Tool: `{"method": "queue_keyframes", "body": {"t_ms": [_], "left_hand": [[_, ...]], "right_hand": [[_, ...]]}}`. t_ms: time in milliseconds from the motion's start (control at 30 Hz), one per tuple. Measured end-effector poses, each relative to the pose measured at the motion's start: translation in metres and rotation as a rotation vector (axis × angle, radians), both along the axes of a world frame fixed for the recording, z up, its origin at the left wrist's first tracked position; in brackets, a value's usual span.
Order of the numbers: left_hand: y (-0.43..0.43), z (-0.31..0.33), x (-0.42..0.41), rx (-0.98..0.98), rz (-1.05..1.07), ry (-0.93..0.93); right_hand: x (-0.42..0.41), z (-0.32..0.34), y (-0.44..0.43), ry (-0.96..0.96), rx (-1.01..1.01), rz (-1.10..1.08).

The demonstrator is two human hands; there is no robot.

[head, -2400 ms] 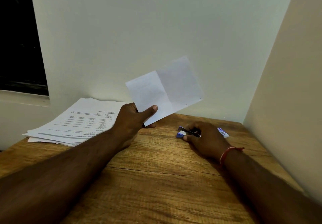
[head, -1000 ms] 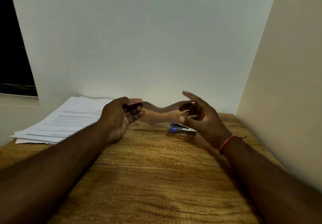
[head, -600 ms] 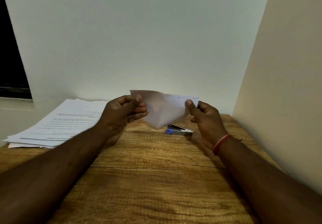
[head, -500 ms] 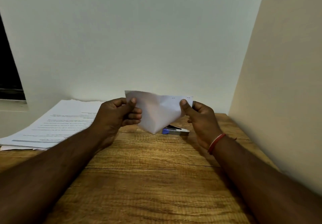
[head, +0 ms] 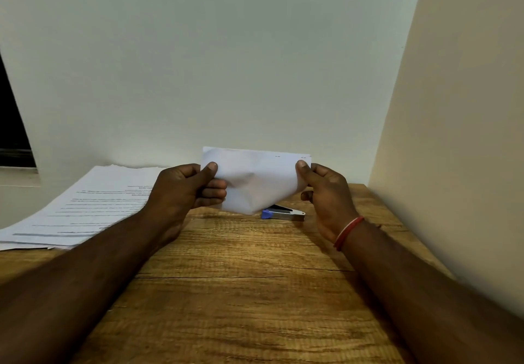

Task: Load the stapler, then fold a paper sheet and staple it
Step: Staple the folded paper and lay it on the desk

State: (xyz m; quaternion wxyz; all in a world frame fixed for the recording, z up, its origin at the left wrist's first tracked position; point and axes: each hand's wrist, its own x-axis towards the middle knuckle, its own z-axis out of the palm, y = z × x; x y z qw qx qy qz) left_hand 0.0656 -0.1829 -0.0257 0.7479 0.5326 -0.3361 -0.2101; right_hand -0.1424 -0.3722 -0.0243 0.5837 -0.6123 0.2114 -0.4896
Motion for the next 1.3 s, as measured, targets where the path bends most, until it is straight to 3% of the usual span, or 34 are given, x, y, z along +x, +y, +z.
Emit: {"method": "queue_keyframes", "body": {"t_ms": [300,533,600,667,733,867,967,1100,1300], "left_hand": [[0.001,0.0,-0.004,-0.012,-0.069,-0.026],[0.009,0.014,-0.021,0.03,-0.042,0.0],[0.01,0.015,-0.022,0.067,0.169,-0.24],[0.011,0.016,-0.018,0.065,0.451,-0.628],[0.013,0.022,-0.014,-0.003,0.584,-0.905],[0.008,0.021,-0.007,-0.04,0.368,-1.204],[0.003,0.012,-0.012,0.048,0.175,-1.193],[0.004,0.01,-0.017,0.11,0.039,-1.043],[0.007,0.01,-0.02,0.183,-0.052,-0.907]], "right_hand": [[-0.002,0.001,0.016,-0.071,0.017,0.11],[-0.001,0.004,0.022,0.001,-0.209,-0.007],[0.0,0.002,0.022,0.065,-0.317,-0.054],[0.0,0.002,0.023,0.135,-0.417,-0.092],[0.0,0.003,0.026,0.19,-0.504,-0.11],[0.0,0.002,0.032,0.25,-0.7,-0.086],[0.001,0.002,0.032,0.282,-0.817,-0.061],[0.001,0.002,0.033,0.287,-0.815,-0.022],[0.002,0.001,0.033,0.253,-0.807,0.0]]}}
